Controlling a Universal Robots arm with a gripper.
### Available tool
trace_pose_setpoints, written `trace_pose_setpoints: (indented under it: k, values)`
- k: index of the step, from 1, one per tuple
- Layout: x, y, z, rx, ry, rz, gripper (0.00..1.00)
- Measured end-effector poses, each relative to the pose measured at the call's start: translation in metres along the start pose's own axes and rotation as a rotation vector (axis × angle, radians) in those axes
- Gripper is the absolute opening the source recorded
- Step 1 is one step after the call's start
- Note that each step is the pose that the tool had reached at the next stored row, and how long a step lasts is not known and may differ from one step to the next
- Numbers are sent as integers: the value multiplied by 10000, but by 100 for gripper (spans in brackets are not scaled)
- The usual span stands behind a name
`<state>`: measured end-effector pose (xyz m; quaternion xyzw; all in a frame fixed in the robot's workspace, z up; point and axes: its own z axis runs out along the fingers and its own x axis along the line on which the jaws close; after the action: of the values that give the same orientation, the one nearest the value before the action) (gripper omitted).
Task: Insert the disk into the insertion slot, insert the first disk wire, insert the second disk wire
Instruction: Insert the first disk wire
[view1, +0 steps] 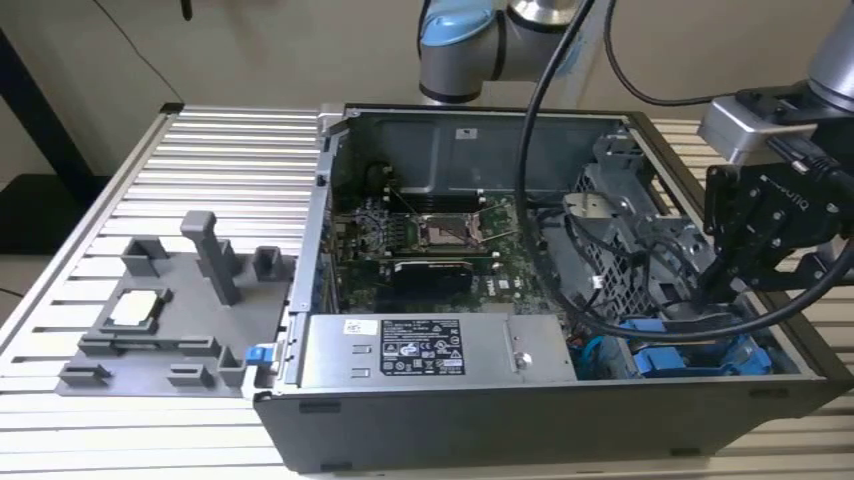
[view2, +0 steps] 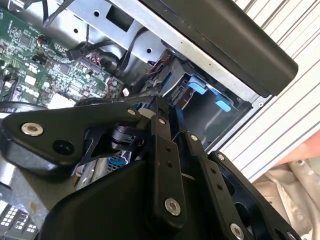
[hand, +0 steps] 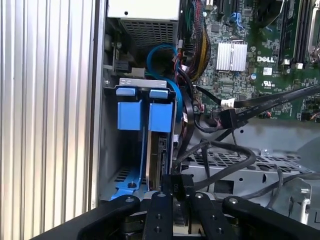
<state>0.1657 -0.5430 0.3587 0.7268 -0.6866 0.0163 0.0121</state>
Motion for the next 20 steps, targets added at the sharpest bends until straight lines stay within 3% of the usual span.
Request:
trace_pose_setpoints:
  k: [11, 20]
  values:
    - [48, -35, 85, -136, -8, 156, 19]
    - [76, -50, 148, -194, -10, 401, 19]
